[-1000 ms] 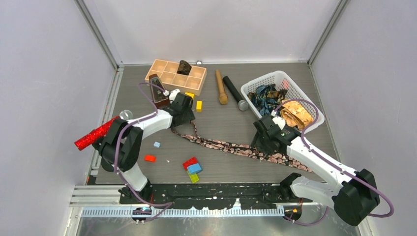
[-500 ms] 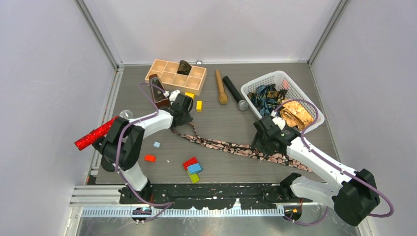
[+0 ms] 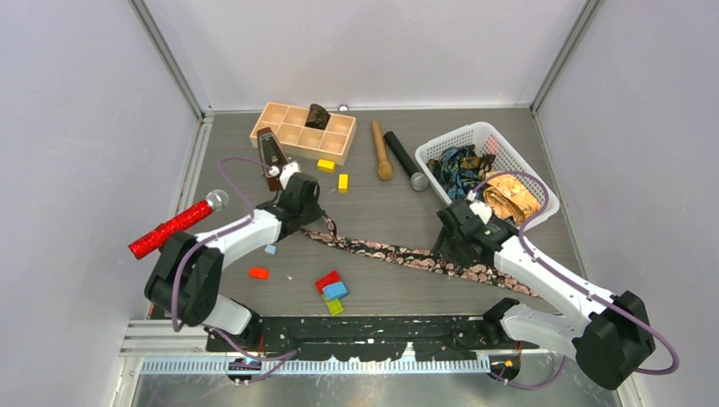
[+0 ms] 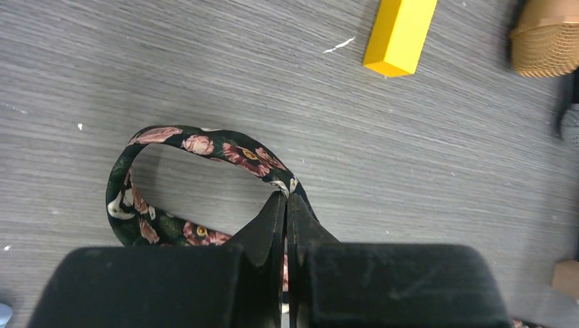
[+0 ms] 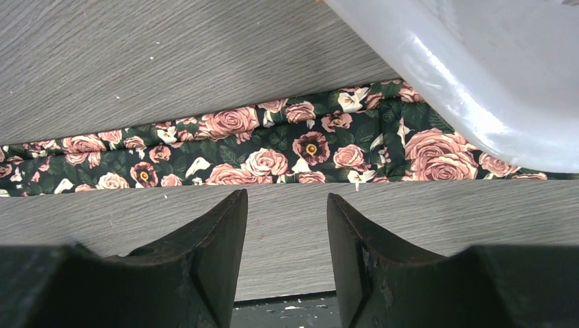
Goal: Roll the ties
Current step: Flatten out the tie at the center of the board.
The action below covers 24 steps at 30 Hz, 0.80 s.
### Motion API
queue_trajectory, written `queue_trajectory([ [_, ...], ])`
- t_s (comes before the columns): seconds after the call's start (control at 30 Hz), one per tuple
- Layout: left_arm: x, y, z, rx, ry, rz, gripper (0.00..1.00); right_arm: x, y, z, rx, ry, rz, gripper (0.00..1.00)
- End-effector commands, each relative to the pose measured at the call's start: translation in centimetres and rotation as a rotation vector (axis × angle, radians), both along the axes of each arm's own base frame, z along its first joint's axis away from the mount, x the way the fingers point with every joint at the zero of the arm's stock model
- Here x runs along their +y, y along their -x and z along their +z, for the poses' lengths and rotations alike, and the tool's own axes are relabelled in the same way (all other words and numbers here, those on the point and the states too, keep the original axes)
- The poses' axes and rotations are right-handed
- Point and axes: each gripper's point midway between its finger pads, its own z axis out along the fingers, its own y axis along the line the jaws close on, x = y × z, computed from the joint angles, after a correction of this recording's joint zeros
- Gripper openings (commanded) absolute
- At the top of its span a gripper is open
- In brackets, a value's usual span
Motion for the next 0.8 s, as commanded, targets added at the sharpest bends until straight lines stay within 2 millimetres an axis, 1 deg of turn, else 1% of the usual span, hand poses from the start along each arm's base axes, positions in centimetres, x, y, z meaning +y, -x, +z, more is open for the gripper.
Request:
queue_trajectory([
  [0.0,-0.3,0.0,2.7,-0.126,0.095,0.010,0.00,0.6,-0.6,0.4,-0.027,-0.022,0.015,0.53],
  [0.1,0.7,1.1,2.6,-0.147,0.094,0.027,0.00,0.6,-0.6,0.3,-0.026,-0.022,0.017,0.53],
  [0.17,1.2,1.4,2.9,-0.179,0.104,0.042,0.00,0.7,-0.7,0.3,-0.025,-0.024,0.022,0.53],
  [0.5,4.3,3.3,1.9,-0.258,0.095,0.145,0.00,1.5,-0.8,0.2,-0.021,-0.045,0.057,0.53],
  [0.57,4.6,3.4,1.8,-0.271,0.096,0.160,0.02,1.9,-0.9,0.3,-0.028,-0.064,0.080,0.53],
  [0.7,5.2,3.7,1.0,-0.276,0.087,0.182,0.08,4.3,-1.4,1.4,-0.084,-0.179,0.167,0.53],
  [0.77,5.5,3.9,0.6,-0.275,0.086,0.194,0.16,5.7,-1.4,2.1,-0.110,-0.251,0.216,0.53],
])
